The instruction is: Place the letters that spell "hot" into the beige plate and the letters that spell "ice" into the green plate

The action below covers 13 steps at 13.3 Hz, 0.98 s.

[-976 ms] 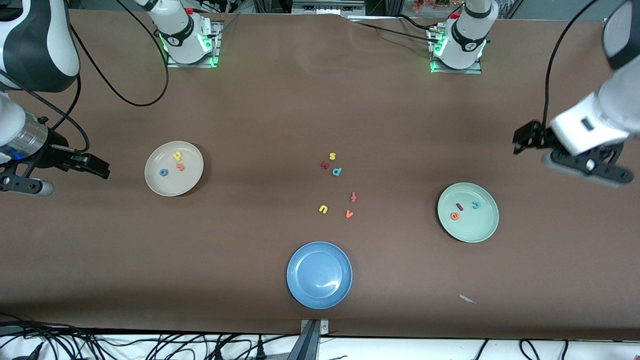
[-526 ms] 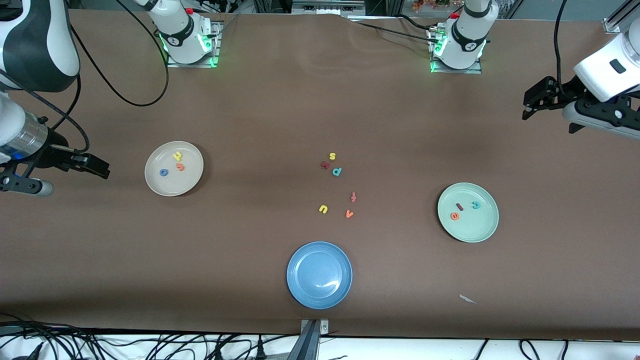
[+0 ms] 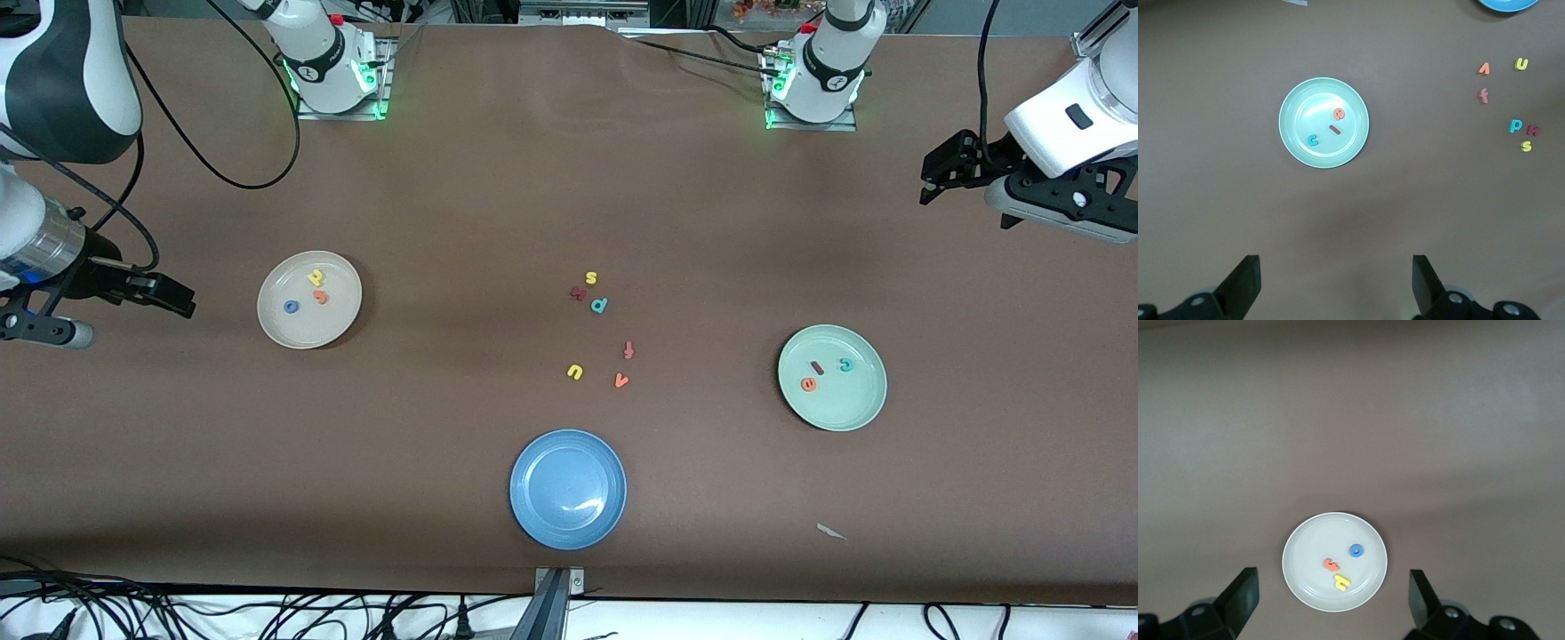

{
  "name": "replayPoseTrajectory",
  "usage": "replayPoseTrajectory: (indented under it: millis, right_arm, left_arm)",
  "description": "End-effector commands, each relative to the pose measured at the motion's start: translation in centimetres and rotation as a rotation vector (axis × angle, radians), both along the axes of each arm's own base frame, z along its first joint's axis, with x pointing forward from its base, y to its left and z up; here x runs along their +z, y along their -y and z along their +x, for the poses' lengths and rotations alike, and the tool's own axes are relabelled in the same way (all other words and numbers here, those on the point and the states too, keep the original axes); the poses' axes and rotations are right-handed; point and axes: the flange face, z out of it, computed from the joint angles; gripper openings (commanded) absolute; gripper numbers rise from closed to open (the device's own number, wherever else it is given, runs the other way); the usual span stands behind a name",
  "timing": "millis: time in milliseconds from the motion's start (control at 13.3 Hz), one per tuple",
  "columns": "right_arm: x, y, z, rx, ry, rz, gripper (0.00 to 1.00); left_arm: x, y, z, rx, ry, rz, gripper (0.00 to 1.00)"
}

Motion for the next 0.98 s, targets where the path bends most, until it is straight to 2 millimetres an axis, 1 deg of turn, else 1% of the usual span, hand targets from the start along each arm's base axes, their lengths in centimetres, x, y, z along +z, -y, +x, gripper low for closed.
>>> replayPoseTrajectory:
  millis: [0,150,300,751,826,901]
  right_arm:
    - [0.4,-0.1,-0.4,-0.008,0.003,0.004,1.00]
    - [0.4,0.0,-0.5,-0.023,0.000,0.005,0.99]
    - [0.4,0.0,-0.5,-0.023,-0.004,0.004,0.99]
    - [0.4,-0.6,-0.5,-0.020,-0.001,0.004,1.00]
    - [0.4,-0.7,-0.5,-0.040,0.002,0.005,1.00]
    - [0.3,-0.8,-0.5,-0.043,-0.001,0.005,1.00]
  left_arm:
    - [0.7,-0.9,-0.8,-0.002,-0.005,-0.016,1.00]
    - [1.2,-1.1,-0.7,0.007,0.003,-0.015,1.00]
    - [0.5,-1.4,-0.7,0.002,-0.018,-0.012,1.00]
    - [0.8,-1.4,-0.6,0.002,-0.007,-0.013,1.00]
    - [0.8,-1.6,-0.6,0.007,-0.007,-0.013,1.00]
    - [0.9,-2.4,-0.5,0.019,-0.004,-0.014,1.00]
